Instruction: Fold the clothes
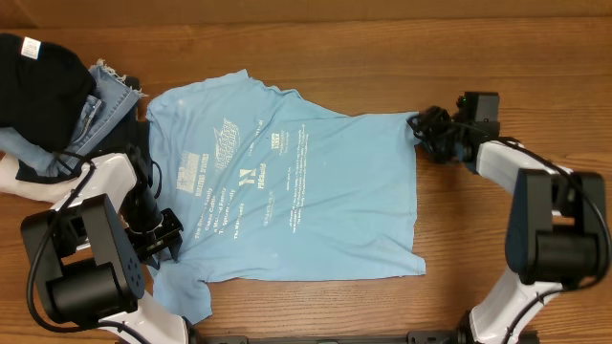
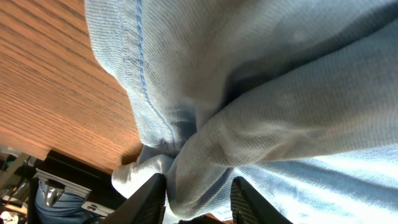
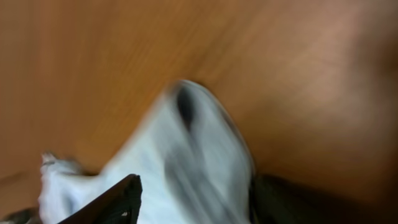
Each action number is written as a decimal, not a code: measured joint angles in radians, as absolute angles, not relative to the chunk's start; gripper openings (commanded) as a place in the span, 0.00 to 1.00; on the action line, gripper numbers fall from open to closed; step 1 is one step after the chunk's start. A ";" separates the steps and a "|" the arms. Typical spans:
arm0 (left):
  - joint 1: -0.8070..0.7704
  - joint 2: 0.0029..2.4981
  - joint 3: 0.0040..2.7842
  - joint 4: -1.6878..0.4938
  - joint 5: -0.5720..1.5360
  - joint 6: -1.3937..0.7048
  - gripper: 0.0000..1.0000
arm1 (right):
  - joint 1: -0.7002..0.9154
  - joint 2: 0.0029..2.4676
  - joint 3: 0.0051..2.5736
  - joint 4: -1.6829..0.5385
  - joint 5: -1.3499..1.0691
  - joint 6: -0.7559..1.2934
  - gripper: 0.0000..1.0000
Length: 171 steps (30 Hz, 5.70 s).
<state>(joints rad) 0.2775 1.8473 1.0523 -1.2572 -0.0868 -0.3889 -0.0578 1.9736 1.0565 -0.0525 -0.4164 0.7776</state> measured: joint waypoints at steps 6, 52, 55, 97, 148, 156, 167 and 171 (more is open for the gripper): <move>0.278 1.847 1.052 -1.257 -0.084 -0.389 0.38 | -0.069 2.075 1.045 0.382 -0.463 0.833 0.40; 0.278 1.847 1.052 -1.233 -0.060 -0.381 0.43 | -0.135 2.075 1.202 -0.138 -0.586 0.493 0.63; 0.278 1.847 1.052 -1.222 -0.060 -0.374 0.44 | -0.170 2.075 1.203 -0.170 -0.632 0.493 0.62; 0.034 1.394 1.796 -1.515 0.251 -0.018 0.46 | 0.101 1.677 1.245 -0.802 -0.383 0.280 0.17; -0.413 1.392 0.650 -0.992 0.293 -0.525 0.81 | -0.262 1.688 1.647 -1.481 -0.501 0.212 0.91; -0.405 1.568 0.656 -0.907 0.329 -0.665 0.04 | -0.262 1.688 1.647 -1.478 -0.501 0.208 0.91; -0.270 1.406 1.102 -1.291 0.096 -0.570 0.04 | -0.262 1.687 1.590 -1.502 -0.381 0.291 0.90; -0.235 1.340 1.208 -1.378 -0.030 -0.542 0.04 | -0.260 1.688 1.365 -1.488 -0.366 0.356 0.75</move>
